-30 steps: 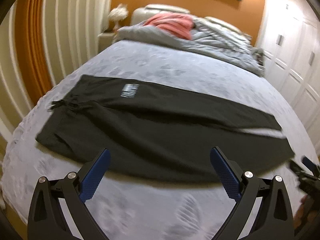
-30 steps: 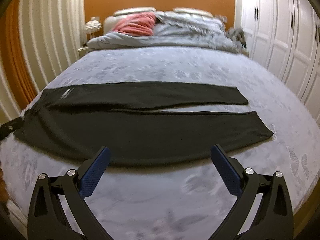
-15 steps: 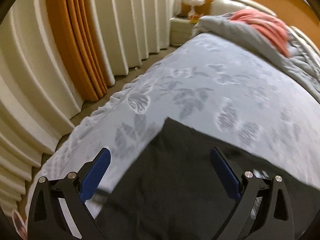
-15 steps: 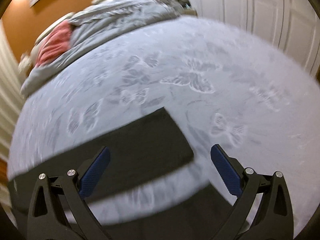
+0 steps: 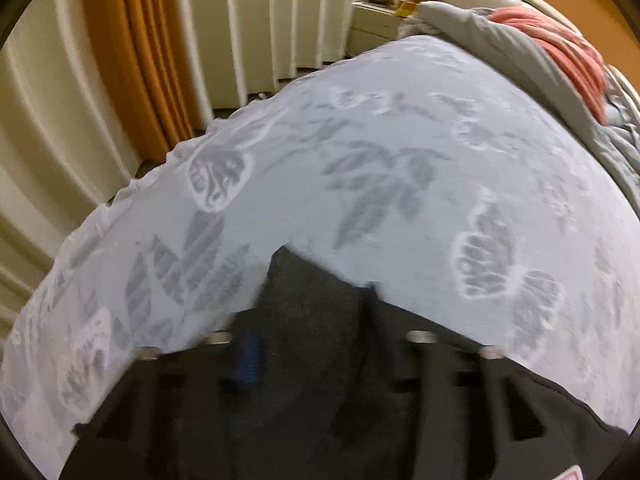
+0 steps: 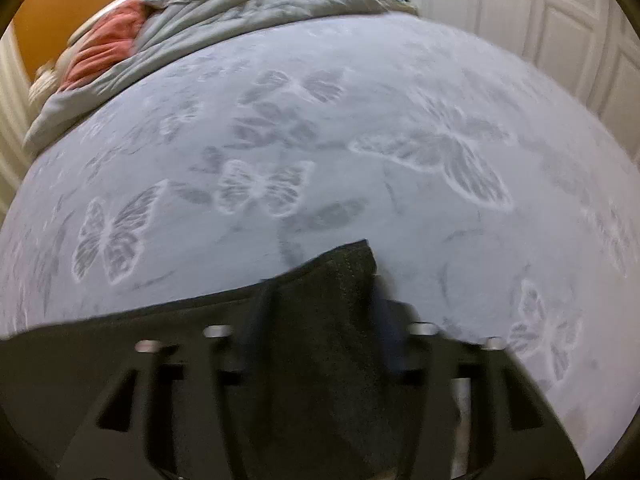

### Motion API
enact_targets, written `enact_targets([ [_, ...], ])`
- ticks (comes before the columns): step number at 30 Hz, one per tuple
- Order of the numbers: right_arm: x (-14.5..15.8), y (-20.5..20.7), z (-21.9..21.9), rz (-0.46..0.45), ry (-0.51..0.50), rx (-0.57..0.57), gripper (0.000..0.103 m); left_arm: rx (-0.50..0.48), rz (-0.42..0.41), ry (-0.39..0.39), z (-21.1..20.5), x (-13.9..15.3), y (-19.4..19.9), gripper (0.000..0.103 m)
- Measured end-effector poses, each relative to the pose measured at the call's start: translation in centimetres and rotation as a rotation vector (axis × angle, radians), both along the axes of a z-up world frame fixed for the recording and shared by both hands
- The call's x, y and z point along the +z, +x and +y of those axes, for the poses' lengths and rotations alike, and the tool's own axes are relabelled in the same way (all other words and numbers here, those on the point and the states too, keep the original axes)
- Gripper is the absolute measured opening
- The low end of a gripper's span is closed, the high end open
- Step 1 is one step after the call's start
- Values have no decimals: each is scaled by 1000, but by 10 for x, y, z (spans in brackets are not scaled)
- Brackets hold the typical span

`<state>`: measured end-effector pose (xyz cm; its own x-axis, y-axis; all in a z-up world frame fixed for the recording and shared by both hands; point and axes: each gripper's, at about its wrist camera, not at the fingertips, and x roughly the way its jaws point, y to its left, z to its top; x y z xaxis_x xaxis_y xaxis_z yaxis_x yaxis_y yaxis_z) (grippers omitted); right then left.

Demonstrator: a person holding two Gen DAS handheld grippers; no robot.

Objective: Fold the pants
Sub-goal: 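Grasp one pants leg with both tools and lay it onto the other leg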

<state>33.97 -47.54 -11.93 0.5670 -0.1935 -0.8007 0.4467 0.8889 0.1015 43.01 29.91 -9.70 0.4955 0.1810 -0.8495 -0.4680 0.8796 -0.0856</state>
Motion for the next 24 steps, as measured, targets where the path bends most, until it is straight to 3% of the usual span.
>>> enact_targets([
  [7, 91, -68, 18, -194, -135, 43, 6, -73, -194, -93, 8, 86, -75, 28],
  [12, 119, -136, 32, -238, -173, 101, 6, -139, -257, -96, 16, 127, -166, 28],
  [15, 110, -178, 31, -218, -174, 110, 6, -164, -232, -87, 22, 123, -222, 28],
  [19, 71, -211, 26, -105, -163, 89, 12, -160, -145, -69, 32, 87, -268, 37],
  [21, 49, -224, 22, -19, -154, 40, 25, -128, -108, -75, 36, 67, -287, 49],
  [23, 45, -242, 22, -13, -124, 5, 37, -63, -121, -161, 48, 54, -311, 53],
  [24, 49, -251, 25, -38, -107, -3, 52, -36, -141, -234, 54, 52, -322, 59],
])
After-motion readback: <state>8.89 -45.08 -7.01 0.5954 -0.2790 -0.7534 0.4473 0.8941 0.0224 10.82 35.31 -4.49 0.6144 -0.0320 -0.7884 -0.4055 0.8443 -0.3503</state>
